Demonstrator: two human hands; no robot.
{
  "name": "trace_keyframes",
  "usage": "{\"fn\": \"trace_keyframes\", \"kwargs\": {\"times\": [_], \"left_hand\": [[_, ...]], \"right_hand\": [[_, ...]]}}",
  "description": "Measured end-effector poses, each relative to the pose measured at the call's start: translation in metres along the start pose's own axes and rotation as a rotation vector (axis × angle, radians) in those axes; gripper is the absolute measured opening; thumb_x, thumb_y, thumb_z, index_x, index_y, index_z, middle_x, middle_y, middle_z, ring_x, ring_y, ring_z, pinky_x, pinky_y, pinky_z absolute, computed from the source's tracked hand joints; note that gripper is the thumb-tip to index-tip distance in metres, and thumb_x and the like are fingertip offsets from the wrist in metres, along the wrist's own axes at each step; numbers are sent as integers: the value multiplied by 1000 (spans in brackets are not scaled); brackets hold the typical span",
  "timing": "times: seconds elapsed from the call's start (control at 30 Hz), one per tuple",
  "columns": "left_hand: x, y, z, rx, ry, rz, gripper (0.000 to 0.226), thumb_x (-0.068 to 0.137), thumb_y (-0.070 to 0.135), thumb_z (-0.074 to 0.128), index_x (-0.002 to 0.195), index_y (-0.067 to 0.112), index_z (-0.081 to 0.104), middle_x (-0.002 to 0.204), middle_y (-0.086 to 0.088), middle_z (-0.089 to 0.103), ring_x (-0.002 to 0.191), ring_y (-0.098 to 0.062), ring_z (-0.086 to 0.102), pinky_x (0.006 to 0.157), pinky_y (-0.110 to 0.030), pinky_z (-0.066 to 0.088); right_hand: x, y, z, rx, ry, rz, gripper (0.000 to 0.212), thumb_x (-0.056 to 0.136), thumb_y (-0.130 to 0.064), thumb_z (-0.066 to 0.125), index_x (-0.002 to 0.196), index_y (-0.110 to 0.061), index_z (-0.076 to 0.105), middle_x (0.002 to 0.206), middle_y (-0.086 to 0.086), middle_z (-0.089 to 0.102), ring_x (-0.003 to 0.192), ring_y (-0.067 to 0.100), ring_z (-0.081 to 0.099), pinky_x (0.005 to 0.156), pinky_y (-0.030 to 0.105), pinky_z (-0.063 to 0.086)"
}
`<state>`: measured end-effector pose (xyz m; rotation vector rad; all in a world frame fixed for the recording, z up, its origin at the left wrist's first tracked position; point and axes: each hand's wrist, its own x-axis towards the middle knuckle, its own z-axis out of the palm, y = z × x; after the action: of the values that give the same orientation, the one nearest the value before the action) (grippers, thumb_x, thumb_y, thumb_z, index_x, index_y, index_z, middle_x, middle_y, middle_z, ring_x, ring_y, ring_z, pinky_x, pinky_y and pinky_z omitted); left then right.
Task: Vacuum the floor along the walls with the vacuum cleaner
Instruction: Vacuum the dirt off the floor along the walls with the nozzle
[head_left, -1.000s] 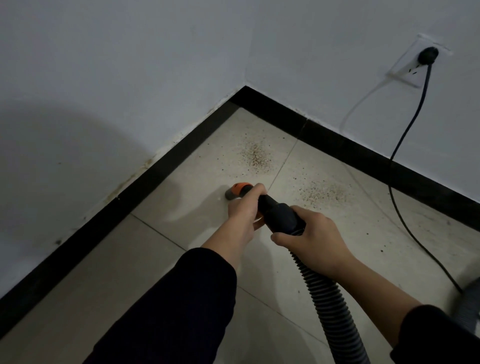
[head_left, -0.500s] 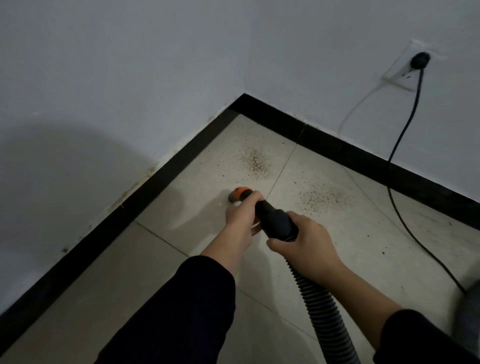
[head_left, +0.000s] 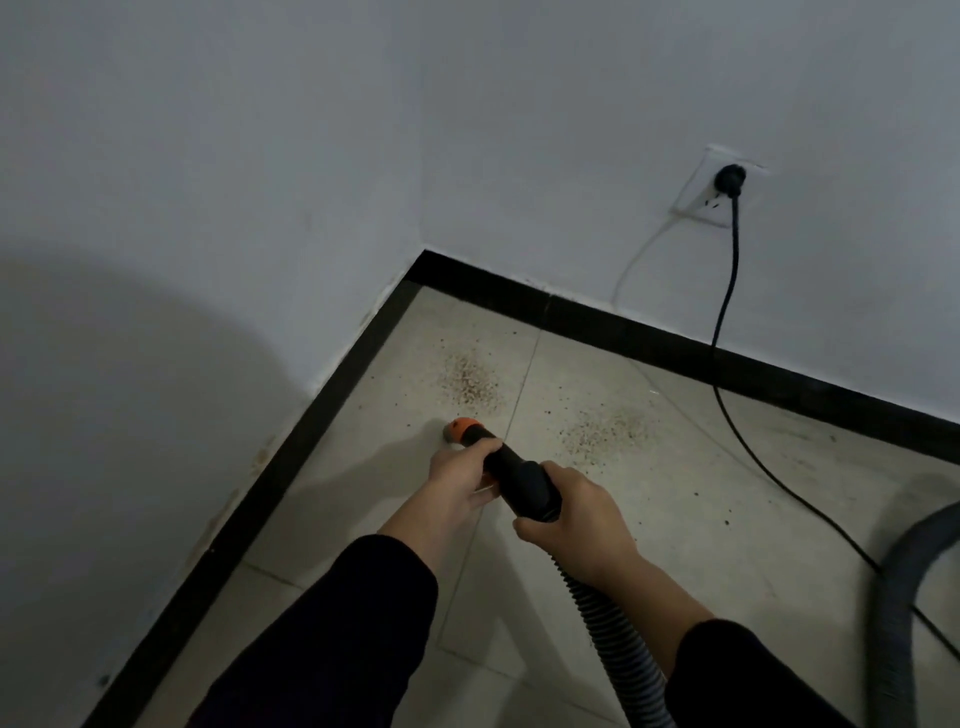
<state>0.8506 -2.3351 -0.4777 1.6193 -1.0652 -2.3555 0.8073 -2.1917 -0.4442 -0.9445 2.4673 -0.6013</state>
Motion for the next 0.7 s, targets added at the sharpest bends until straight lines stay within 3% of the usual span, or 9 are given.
{"fn": "trace_keyframes", "kwargs": {"times": [0.27, 0.53, 0.7], "left_hand": [[23, 23, 13, 44, -105, -52, 50, 89, 15, 71, 131, -4, 51, 102, -13, 65, 84, -21, 66, 46, -25, 55], [40, 24, 42, 109, -136, -100, 48, 89, 15, 72, 129, -4, 52, 103, -16, 66, 80, -19, 66, 48, -26, 56], [41, 28, 58, 160, -131, -96, 45, 90, 16, 70, 128, -1, 53, 113, -17, 65, 81, -19, 66, 49, -26, 55]], "right_hand": [[26, -5, -13, -55, -9, 96, 31, 74, -31, 70, 98, -23, 53, 84, -5, 53, 72, 13, 51, 57, 23, 38], [48, 6, -37, -205, -130, 202, 33, 75, -32, 68, 100, -21, 51, 91, 1, 57, 82, 21, 58, 73, 36, 52], [48, 17, -42, -184, -106, 199, 31, 77, -33, 66, 99, -22, 47, 91, -1, 54, 82, 21, 56, 76, 36, 50]]}}
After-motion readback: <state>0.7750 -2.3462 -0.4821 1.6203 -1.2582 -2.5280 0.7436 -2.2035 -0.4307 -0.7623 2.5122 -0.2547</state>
